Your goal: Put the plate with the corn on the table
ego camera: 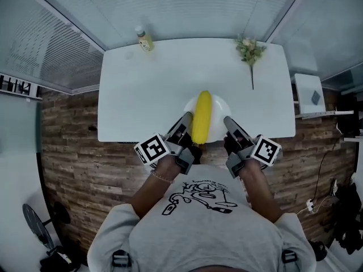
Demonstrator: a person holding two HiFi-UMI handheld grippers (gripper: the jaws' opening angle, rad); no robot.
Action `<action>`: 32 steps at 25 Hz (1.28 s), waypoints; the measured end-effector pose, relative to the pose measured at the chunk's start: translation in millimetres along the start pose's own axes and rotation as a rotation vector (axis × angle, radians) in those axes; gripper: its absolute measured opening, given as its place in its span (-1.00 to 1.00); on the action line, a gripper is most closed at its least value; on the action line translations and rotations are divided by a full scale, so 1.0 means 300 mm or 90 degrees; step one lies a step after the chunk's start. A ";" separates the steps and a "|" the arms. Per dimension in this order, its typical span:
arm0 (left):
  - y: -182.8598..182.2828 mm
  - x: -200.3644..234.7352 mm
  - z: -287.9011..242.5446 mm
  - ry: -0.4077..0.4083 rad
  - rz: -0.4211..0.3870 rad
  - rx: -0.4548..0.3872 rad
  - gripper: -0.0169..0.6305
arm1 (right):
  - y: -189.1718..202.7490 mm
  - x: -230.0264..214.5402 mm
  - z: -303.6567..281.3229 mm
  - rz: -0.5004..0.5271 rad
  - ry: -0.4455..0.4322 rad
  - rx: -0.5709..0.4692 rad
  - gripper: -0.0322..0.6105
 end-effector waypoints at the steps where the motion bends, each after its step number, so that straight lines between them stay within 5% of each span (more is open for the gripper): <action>1: -0.035 0.010 -0.027 -0.002 -0.001 0.003 -0.86 | -0.018 -0.015 -0.038 -0.002 0.004 -0.002 -0.84; 14: -0.257 0.035 -0.193 0.001 -0.013 0.031 -0.86 | -0.154 -0.062 -0.267 -0.002 0.020 -0.020 -0.84; 26: -0.244 0.012 -0.137 -0.006 -0.024 0.025 -0.86 | -0.139 -0.022 -0.262 0.005 0.014 -0.002 -0.84; 32: -0.187 0.015 -0.342 -0.026 -0.022 0.036 -0.86 | -0.306 -0.164 -0.225 -0.017 0.022 0.006 -0.84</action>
Point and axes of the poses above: the fingertips, and each gripper's own axes: z backward along the fingers, x to its left, y out of its underside, the point moved 2 cm from there along z, backward along the fingers, and after that the axes turned 8 degrees about -y, right-handed, at the moved point
